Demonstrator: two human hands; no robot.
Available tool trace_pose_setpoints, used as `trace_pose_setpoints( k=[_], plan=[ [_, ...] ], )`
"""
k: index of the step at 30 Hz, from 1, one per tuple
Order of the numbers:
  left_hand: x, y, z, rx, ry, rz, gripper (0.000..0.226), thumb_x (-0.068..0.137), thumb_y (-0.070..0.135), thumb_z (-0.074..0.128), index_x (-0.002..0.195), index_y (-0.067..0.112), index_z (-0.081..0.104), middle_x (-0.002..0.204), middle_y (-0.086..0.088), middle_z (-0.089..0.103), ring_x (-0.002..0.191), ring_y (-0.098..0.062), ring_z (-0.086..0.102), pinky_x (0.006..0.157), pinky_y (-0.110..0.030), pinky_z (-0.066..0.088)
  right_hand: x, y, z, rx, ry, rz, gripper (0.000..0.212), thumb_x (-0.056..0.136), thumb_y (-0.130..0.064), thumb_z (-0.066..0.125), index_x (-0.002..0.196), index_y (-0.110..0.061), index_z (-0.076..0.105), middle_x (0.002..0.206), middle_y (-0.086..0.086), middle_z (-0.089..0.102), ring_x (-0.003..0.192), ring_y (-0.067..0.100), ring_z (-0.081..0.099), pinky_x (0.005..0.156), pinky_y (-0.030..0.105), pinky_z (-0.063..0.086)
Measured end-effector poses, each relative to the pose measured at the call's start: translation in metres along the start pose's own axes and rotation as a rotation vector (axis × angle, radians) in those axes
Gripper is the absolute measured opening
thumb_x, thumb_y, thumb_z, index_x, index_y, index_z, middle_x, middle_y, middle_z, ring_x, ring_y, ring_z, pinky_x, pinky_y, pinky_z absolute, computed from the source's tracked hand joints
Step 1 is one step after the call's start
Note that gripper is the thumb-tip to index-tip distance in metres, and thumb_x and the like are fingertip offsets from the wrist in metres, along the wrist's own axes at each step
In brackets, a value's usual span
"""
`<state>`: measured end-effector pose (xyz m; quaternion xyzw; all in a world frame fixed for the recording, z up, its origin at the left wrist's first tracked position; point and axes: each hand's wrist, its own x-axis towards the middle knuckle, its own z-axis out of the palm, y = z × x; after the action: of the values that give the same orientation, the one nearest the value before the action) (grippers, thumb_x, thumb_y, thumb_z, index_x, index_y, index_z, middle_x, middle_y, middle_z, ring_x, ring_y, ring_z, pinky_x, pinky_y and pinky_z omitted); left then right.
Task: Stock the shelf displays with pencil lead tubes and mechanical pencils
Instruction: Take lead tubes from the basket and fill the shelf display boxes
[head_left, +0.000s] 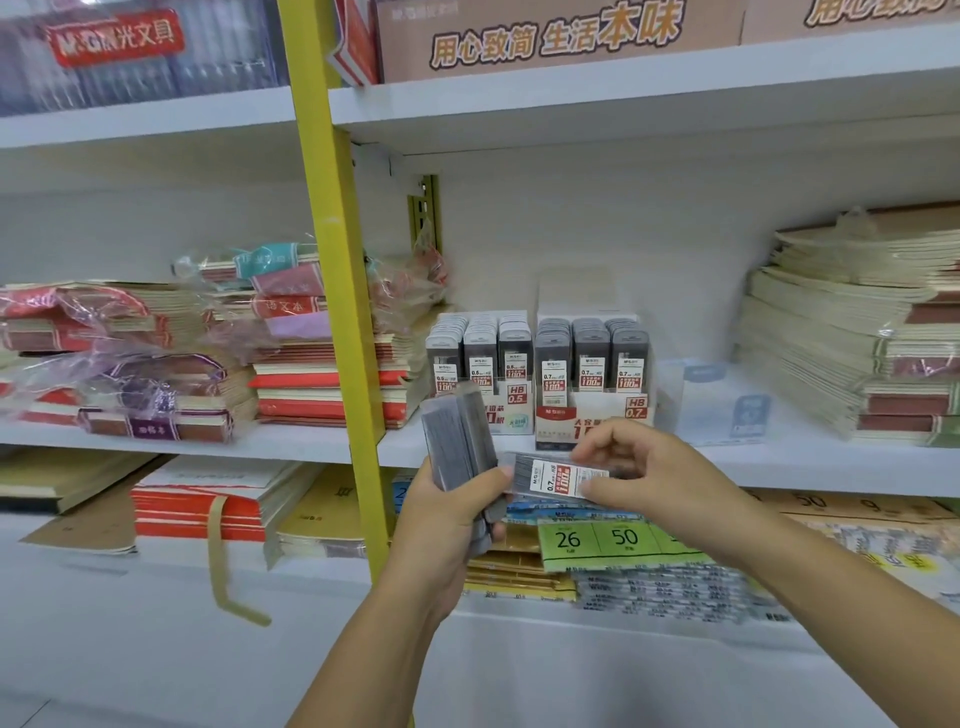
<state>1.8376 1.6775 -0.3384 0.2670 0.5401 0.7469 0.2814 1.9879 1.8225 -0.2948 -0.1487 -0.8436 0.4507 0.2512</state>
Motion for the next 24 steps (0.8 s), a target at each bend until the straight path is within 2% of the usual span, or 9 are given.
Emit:
trace_pose_setpoints(
  k=[2,4,6,9,12,16,18,21,24],
  plan=[
    [-0.001,0.002,0.002,0.006,-0.008,-0.002,0.038,0.085,0.02,0.078,0.117,0.017,0.059,0.081,-0.009,0.07,0.052,-0.011,0.055,0.047,-0.023,0.047,0.0,-0.006,0.003,-0.133,-0.012,-0.072,0.023,0.083,-0.02,0.074,0.085,-0.041,0.066,0.089,-0.02,0.068,0.082,0.001,0.065,0.069,0.02,0.055],
    [-0.002,0.006,0.003,-0.022,-0.022,0.006,0.045,0.081,0.025,0.081,0.119,0.017,0.059,0.079,-0.006,0.071,0.055,-0.009,0.059,0.047,-0.021,0.048,0.003,-0.013,0.004,-0.183,-0.038,-0.116,0.032,0.085,-0.017,0.071,0.091,-0.047,0.061,0.092,-0.019,0.067,0.08,0.002,0.065,0.062,0.018,0.053],
    [-0.002,0.011,0.002,-0.056,-0.036,0.028,0.058,0.071,0.033,0.085,0.121,0.018,0.059,0.081,-0.006,0.072,0.063,-0.01,0.064,0.05,-0.022,0.051,0.007,-0.021,0.0,-0.118,-0.034,-0.144,0.051,0.087,-0.01,0.068,0.107,-0.055,0.053,0.099,-0.013,0.065,0.08,0.002,0.067,0.058,0.019,0.054],
    [0.0,0.015,-0.001,-0.093,0.001,0.059,0.076,0.052,0.047,0.088,0.118,0.018,0.063,0.095,-0.008,0.077,0.08,-0.014,0.074,0.054,-0.023,0.055,0.018,-0.034,-0.01,0.113,0.128,-0.262,0.076,0.089,0.0,0.063,0.124,-0.064,0.042,0.115,-0.012,0.061,0.086,0.008,0.072,0.063,0.023,0.058],
    [0.005,0.013,-0.003,-0.116,0.031,0.078,0.068,0.053,0.045,0.086,0.113,0.021,0.064,0.103,-0.007,0.078,0.09,-0.02,0.077,0.055,-0.025,0.056,0.034,-0.042,-0.016,0.085,0.388,-0.406,0.057,0.089,-0.005,0.064,0.118,-0.052,0.05,0.108,-0.013,0.065,0.095,0.005,0.068,0.075,0.024,0.058],
    [0.009,0.009,-0.006,-0.063,0.023,0.062,0.07,0.055,0.049,0.084,0.116,0.022,0.063,0.097,-0.007,0.079,0.079,-0.015,0.076,0.055,-0.023,0.056,0.053,-0.04,-0.014,-0.082,0.571,-0.541,0.044,0.093,-0.013,0.062,0.119,-0.046,0.049,0.105,-0.029,0.059,0.097,-0.001,0.06,0.08,0.02,0.052],
    [0.01,0.007,-0.007,-0.02,0.012,0.053,0.078,0.053,0.054,0.084,0.12,0.022,0.062,0.095,-0.006,0.079,0.081,-0.016,0.075,0.059,-0.025,0.058,0.062,-0.035,-0.013,-0.194,0.561,-0.548,0.043,0.093,-0.014,0.062,0.121,-0.045,0.051,0.102,-0.033,0.057,0.094,-0.008,0.057,0.079,0.012,0.049],
    [0.012,0.005,-0.009,-0.009,0.008,0.045,0.079,0.054,0.052,0.085,0.123,0.019,0.062,0.096,-0.007,0.079,0.086,-0.015,0.076,0.059,-0.023,0.056,0.076,-0.024,-0.01,-0.278,0.452,-0.449,0.044,0.091,-0.014,0.064,0.123,-0.044,0.057,0.103,-0.024,0.054,0.09,-0.006,0.054,0.08,0.008,0.045],
    [0.013,0.005,-0.012,0.002,-0.003,0.038,0.08,0.054,0.052,0.085,0.124,0.019,0.063,0.094,-0.007,0.079,0.082,-0.014,0.076,0.058,-0.021,0.054,0.086,-0.015,-0.003,-0.407,0.372,-0.327,0.042,0.093,-0.021,0.061,0.125,-0.048,0.056,0.097,-0.013,0.04,0.09,0.004,0.043,0.087,0.019,0.043]
  ],
)
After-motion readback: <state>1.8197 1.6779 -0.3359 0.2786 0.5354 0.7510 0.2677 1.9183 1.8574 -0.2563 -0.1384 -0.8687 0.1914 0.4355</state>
